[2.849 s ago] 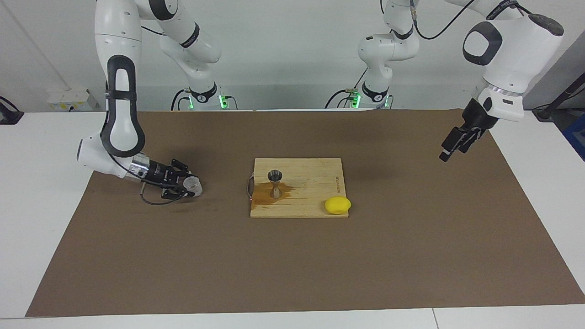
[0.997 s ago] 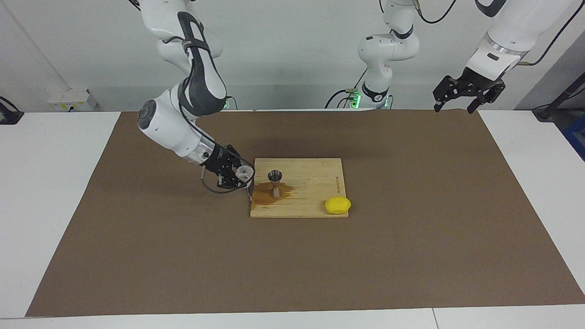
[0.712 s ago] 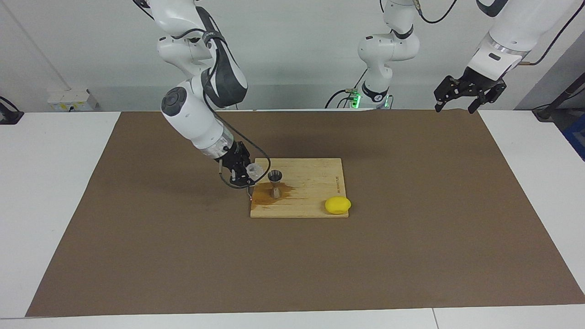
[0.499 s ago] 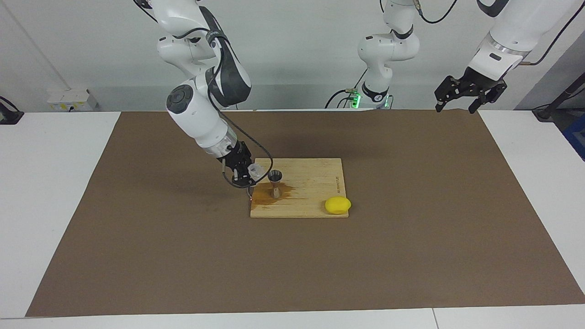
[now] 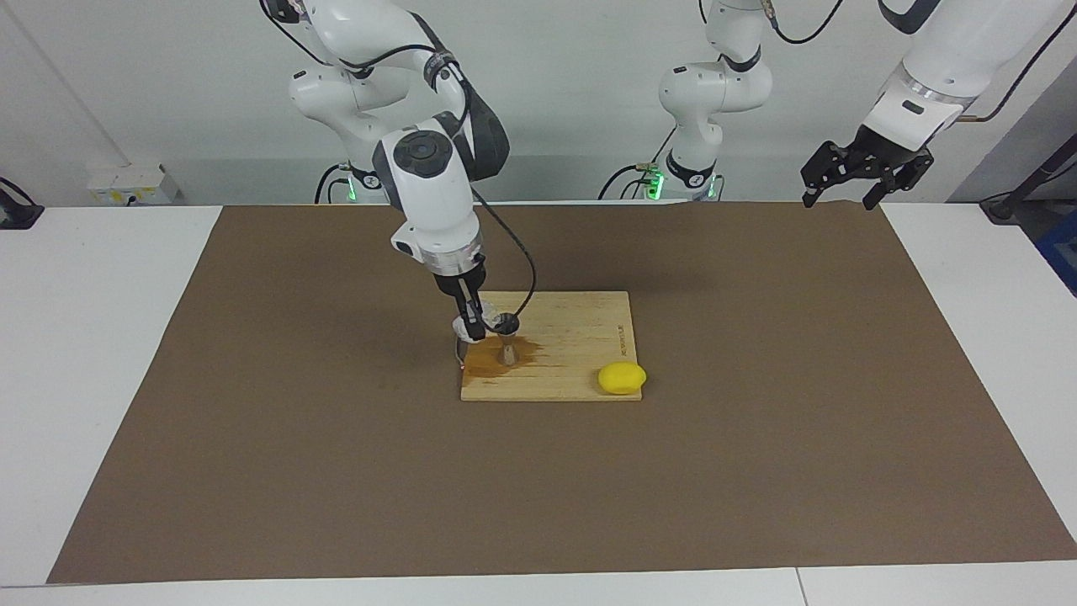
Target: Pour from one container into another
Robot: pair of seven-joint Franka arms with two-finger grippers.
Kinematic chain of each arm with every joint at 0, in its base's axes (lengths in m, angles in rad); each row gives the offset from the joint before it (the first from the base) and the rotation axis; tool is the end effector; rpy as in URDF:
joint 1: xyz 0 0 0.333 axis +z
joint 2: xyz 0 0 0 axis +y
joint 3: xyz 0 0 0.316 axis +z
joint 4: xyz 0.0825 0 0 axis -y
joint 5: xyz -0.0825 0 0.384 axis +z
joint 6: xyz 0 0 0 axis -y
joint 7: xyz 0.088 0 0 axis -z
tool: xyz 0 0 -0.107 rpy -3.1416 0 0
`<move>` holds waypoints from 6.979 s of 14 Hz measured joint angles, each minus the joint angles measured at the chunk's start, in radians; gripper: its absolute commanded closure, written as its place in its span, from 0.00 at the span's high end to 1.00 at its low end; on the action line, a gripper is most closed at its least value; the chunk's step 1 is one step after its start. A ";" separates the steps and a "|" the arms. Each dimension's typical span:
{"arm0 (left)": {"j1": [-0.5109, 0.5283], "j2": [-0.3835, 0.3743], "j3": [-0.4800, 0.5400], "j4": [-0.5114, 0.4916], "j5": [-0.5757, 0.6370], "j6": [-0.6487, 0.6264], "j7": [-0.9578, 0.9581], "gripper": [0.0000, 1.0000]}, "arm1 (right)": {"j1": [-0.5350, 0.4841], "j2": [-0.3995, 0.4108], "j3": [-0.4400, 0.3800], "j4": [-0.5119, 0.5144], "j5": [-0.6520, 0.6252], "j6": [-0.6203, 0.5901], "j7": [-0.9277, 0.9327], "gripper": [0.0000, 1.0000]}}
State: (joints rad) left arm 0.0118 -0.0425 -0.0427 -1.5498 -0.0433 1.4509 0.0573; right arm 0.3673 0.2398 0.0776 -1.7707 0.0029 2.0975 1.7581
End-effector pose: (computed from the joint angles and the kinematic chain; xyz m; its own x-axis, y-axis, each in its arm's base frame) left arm 0.5284 -0.0219 0.6472 0.9942 -0.0930 -0.0538 -0.0907 -0.9949 0.0446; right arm 0.5742 0.2703 0.4330 0.2518 -0.9671 -0.0370 -0.9652 -0.2482 -0.0821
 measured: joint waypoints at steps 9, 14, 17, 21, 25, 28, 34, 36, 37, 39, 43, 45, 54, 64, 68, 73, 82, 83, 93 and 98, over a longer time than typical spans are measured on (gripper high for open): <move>0.000 0.000 -0.001 0.000 0.000 0.000 0.000 1.00 | 0.086 0.001 -0.001 0.031 -0.247 -0.038 0.002 0.00; 0.001 0.000 -0.001 0.000 0.000 0.000 0.000 1.00 | 0.099 0.001 0.000 0.034 -0.337 -0.040 0.002 0.00; 0.001 0.000 -0.001 0.000 0.000 0.000 0.000 1.00 | 0.108 0.001 0.000 0.034 -0.346 -0.040 0.002 0.00; 0.001 0.000 -0.001 0.000 0.000 0.000 0.000 1.00 | 0.111 0.002 0.000 0.035 -0.346 -0.040 0.002 0.00; 0.001 0.000 -0.001 0.000 0.000 0.000 0.000 1.00 | 0.109 0.002 -0.001 0.044 -0.337 -0.040 0.002 0.00; 0.001 0.000 -0.001 0.000 0.000 0.000 0.000 1.00 | 0.103 0.002 -0.004 0.059 -0.287 -0.040 0.003 0.00; 0.001 0.000 -0.001 0.000 0.000 0.000 0.000 1.00 | 0.080 0.006 -0.007 0.062 -0.169 -0.040 0.003 0.00; 0.001 0.000 -0.001 0.000 0.000 0.000 0.000 1.00 | 0.060 0.006 -0.007 0.062 -0.160 -0.040 0.003 0.00; 0.001 0.000 -0.001 0.000 0.000 0.000 0.000 1.00 | 0.053 0.008 -0.007 0.062 -0.151 -0.040 0.003 0.00; 0.001 0.000 -0.001 0.000 0.000 0.000 0.000 1.00 | 0.042 0.012 -0.007 0.062 -0.091 -0.040 0.003 0.00; 0.001 0.000 -0.001 0.000 0.000 0.000 0.000 1.00 | -0.006 0.023 -0.007 0.061 0.023 -0.036 0.003 0.00; 0.001 0.000 -0.001 0.000 0.000 0.000 0.000 1.00 | -0.037 0.031 -0.007 0.057 0.077 -0.032 -0.009 0.00; 0.001 0.000 -0.001 0.000 0.000 0.000 0.000 1.00 | -0.340 0.039 -0.012 -0.073 0.518 -0.004 -0.384 0.00; 0.001 0.000 -0.001 0.000 0.000 0.000 0.000 1.00 | -0.608 0.096 -0.011 -0.197 0.648 -0.003 -0.809 0.00; 0.001 0.000 -0.002 0.000 0.000 0.000 0.000 1.00 | -0.642 0.121 -0.011 -0.230 0.751 -0.012 -0.870 0.52; 0.001 0.000 -0.002 0.000 0.000 0.000 0.000 1.00 | -0.650 0.113 -0.012 -0.255 0.795 -0.003 -0.902 1.00; 0.001 0.000 -0.002 0.000 0.000 0.000 0.000 1.00 | -0.669 -0.034 -0.006 -0.252 0.563 0.000 -0.954 1.00; 0.001 0.000 -0.002 0.000 0.000 0.000 0.000 1.00 | -0.647 -0.060 -0.002 -0.250 0.478 -0.002 -0.989 1.00; 0.001 0.000 -0.002 0.000 0.000 0.000 0.000 1.00 | -0.330 -0.212 0.015 -0.120 -0.058 -0.155 -1.273 1.00; 0.001 0.000 -0.002 0.000 0.000 0.000 0.000 1.00 | -0.336 -0.225 0.008 0.123 -0.068 -0.412 -1.457 1.00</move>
State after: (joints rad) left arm 0.0131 -0.0425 -0.0443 -1.5501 -0.0433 1.4509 0.0573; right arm 0.0318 0.0146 0.0856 -1.6478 -0.0649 1.6851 0.3011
